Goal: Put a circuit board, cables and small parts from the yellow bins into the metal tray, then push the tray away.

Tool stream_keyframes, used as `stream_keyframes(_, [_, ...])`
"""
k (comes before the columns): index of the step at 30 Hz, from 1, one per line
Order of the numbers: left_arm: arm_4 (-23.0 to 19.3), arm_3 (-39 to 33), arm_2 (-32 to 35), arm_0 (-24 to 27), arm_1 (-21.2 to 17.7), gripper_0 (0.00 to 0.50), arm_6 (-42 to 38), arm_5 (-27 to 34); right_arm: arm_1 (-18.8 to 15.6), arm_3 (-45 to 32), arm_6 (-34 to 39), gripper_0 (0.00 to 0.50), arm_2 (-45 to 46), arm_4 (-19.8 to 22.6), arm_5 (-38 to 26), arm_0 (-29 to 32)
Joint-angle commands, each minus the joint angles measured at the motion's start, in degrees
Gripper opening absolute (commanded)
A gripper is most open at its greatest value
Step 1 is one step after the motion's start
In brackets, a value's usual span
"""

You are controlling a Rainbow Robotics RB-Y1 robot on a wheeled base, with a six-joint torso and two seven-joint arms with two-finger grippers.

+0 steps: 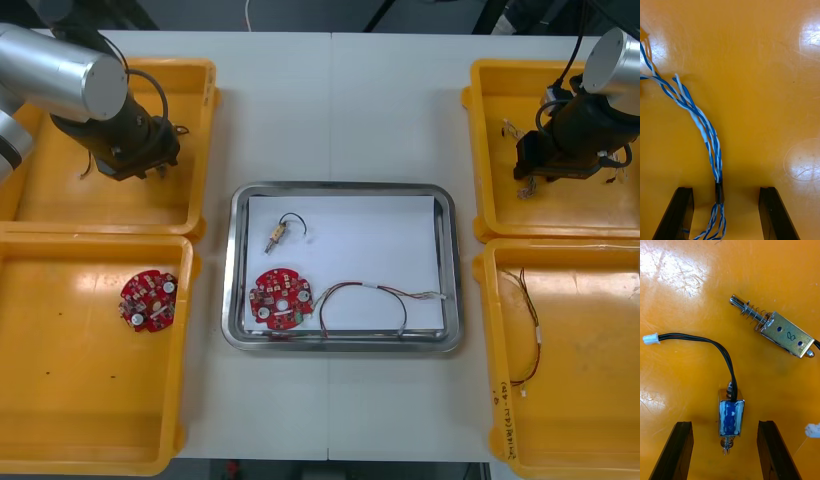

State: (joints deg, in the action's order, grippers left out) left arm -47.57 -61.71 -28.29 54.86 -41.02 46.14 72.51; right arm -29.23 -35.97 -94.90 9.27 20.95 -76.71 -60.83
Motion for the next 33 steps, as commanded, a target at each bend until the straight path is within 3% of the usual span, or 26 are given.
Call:
stream_keyframes(1, [0.55,0.97,-0.98,0.87,0.86,0.500,2.90,-1.76,0.85,-0.95,1.21,0.500,0.84,0.67,0.60,0.62])
stream_keyframes(12, [0.64,2.29,-2.12,0.78,1.03,0.500,3.08,-4.13,1.64,-0.95,1.47,0.500,0.84,0.94,2.18,1.41])
stream_keyframes(13, [0.64,2.29,-2.12,0.78,1.03,0.357,3.08,-4.13,1.55,-0.95,1.47,0.500,0.84,0.94,2.18,1.41])
stream_keyframes(14, [0.64,2.29,-2.12,0.78,1.03,0.253,3.08,-4.13,1.64,-0.95,1.47,0.500,0.84,0.94,2.18,1.41])
stream_keyframes(15, [0.64,2.29,-2.12,0.78,1.03,0.050,3.16,-4.04,1.55,-0.95,1.47,0.500,0.84,0.94,2.00,1.41])
stream_keyframes(16, [0.64,2.29,-2.12,0.78,1.03,0.000,3.16,-4.13,1.55,-0.95,1.30,0.500,0.84,0.94,1.91,1.41])
stream_keyframes(21, [0.64,2.29,-2.12,0.78,0.95,0.000,3.16,-4.04,1.55,-1.03,1.03,0.489,0.84,1.11,1.91,1.76])
stream_keyframes(22, [0.64,2.29,-2.12,0.78,0.95,0.000,3.25,-4.04,1.55,-1.03,0.95,0.371,0.84,1.29,1.91,1.94])
stream_keyframes(23, [0.64,2.29,-2.12,0.78,0.95,0.000,3.16,-4.04,1.64,-0.95,0.95,0.333,0.84,1.38,1.91,2.03])
stream_keyframes(24, [0.64,2.29,-2.03,0.78,0.95,0.000,3.16,-4.04,1.55,-1.03,0.86,0.262,0.84,1.38,1.91,2.11])
stream_keyframes(25, [0.64,2.29,-2.12,0.78,0.86,0.000,3.16,-4.04,1.55,-1.03,0.86,0.067,0.84,1.38,1.91,2.29])
stream_keyframes(26, [0.55,2.29,-2.12,0.78,0.77,0.000,3.16,-4.04,1.55,-1.03,0.86,0.000,0.84,1.55,1.91,2.38])
stream_keyframes(33, [-0.33,2.29,-0.80,0.69,-0.02,0.000,3.16,-2.99,1.55,-1.30,0.51,0.000,0.84,1.73,1.91,2.55])
